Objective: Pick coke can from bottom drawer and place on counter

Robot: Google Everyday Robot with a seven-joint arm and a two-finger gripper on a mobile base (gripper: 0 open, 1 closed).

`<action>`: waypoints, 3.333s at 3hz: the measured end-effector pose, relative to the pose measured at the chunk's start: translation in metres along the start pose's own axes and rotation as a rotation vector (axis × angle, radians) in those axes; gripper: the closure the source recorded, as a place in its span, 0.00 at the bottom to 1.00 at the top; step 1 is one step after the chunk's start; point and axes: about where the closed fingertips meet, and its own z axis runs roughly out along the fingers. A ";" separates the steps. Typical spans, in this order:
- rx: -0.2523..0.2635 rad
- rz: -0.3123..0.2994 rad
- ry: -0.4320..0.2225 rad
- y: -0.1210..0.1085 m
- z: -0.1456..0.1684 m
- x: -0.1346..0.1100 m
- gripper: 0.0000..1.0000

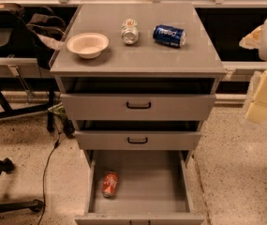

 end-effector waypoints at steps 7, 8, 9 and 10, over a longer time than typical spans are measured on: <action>-0.049 -0.818 -0.206 0.029 0.037 -0.026 0.00; -0.046 -0.839 -0.202 0.030 0.038 -0.026 0.00; -0.042 -0.872 -0.198 0.032 0.039 -0.026 0.00; -0.049 -0.929 -0.229 0.026 0.053 -0.039 0.00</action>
Offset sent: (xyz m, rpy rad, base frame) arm -0.0029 0.0057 0.0045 0.0172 -0.0592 0.2068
